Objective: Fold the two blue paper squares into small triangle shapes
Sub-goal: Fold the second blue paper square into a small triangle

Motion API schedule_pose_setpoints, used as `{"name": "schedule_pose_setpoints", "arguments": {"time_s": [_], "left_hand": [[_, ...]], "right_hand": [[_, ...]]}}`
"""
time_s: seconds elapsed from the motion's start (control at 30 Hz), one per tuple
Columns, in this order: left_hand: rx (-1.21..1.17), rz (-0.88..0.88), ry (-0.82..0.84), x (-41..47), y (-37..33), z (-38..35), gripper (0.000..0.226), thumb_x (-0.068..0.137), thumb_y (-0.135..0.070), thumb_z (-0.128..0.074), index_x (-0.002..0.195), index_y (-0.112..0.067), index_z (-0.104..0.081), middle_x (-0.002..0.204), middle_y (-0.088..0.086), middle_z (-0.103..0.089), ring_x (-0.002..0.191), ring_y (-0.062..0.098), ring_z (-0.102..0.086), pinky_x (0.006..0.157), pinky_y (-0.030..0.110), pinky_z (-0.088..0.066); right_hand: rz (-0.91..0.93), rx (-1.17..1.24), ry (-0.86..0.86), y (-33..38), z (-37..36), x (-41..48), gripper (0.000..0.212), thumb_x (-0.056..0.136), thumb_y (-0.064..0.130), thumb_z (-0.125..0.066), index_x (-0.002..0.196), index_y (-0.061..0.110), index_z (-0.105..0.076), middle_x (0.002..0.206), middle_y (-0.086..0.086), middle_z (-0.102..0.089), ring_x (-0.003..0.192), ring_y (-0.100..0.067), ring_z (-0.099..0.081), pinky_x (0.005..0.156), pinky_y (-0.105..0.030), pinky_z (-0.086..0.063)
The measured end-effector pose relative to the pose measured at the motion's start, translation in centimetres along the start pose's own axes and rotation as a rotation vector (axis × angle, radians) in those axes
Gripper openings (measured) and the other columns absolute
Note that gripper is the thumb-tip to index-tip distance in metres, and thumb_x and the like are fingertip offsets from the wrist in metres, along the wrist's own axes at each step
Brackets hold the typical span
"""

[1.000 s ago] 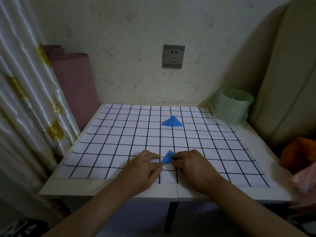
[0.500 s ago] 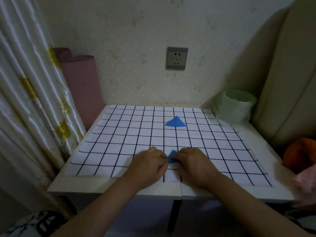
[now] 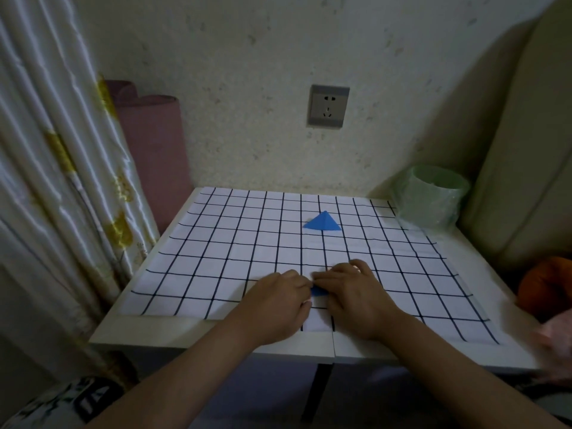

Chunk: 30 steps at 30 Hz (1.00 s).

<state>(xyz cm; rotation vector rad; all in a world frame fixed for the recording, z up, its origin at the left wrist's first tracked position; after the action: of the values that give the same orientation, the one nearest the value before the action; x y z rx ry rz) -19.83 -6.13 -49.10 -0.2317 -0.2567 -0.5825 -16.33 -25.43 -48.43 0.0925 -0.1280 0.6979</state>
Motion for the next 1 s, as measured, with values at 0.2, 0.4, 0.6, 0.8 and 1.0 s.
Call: {"name": "schedule_pose_setpoints", "arguments": {"time_s": [0.2,0.4,0.6,0.8,1.0], "left_hand": [[-0.011,-0.007,0.012,-0.4,0.3,-0.4,0.039,0.098,-0.035,-0.032,0.125,-0.021,-0.056,0.121,-0.01,-0.057,0.106,0.008,-0.048,0.088,0.029,-0.043],[-0.034,0.008,-0.003,0.4,0.3,-0.6,0.035,0.098,-0.038,-0.034,0.121,-0.02,-0.052,0.106,-0.006,-0.056,0.095,0.008,-0.045,0.082,0.029,-0.044],[-0.187,0.045,0.008,2.6,1.4,-1.5,0.018,0.102,-0.022,-0.044,0.109,-0.018,-0.06,0.104,-0.003,-0.06,0.095,0.006,-0.043,0.084,0.033,-0.046],[-0.137,-0.004,-0.028,3.9,1.8,-2.8,0.025,0.1,-0.015,-0.049,0.121,-0.016,-0.061,0.114,-0.001,-0.055,0.105,0.012,-0.045,0.088,0.032,-0.046],[-0.044,-0.079,-0.066,3.8,1.7,-3.0,0.029,0.098,-0.016,-0.05,0.125,-0.018,-0.059,0.119,-0.003,-0.057,0.105,0.012,-0.048,0.088,0.031,-0.047]], "right_hand": [[-0.051,0.235,0.004,-0.8,0.0,0.4,0.05,0.09,0.012,-0.044,0.133,0.033,-0.058,0.133,0.018,-0.059,0.117,-0.005,-0.046,0.114,-0.036,-0.02],[-0.156,0.572,0.035,-1.2,0.4,0.3,0.051,0.092,0.0,-0.047,0.135,0.024,-0.057,0.122,0.011,-0.059,0.112,-0.002,-0.047,0.1,-0.018,-0.034],[-0.205,0.45,-0.16,-2.4,0.1,0.3,0.028,0.094,0.009,-0.059,0.117,0.019,-0.071,0.119,0.002,-0.068,0.108,-0.009,-0.06,0.095,-0.018,-0.045],[-0.058,0.116,-0.186,-2.6,-0.2,0.5,0.023,0.089,0.019,-0.063,0.107,0.026,-0.075,0.1,0.005,-0.069,0.086,-0.016,-0.06,0.077,-0.036,-0.046],[-0.001,0.026,-0.161,-2.3,0.6,0.9,0.024,0.088,0.026,-0.055,0.104,0.029,-0.073,0.086,0.007,-0.064,0.076,-0.014,-0.056,0.074,-0.035,-0.044]]}}
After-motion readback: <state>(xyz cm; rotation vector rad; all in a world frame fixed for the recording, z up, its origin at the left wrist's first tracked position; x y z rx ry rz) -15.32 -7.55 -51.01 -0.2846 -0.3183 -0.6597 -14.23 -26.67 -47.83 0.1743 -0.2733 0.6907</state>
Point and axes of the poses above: each hand's wrist, its own x-axis towards the middle knuckle, its own z-axis out of the back of the hand, y = z × x, the point moved 1 cm from there along x, towards the middle knuckle
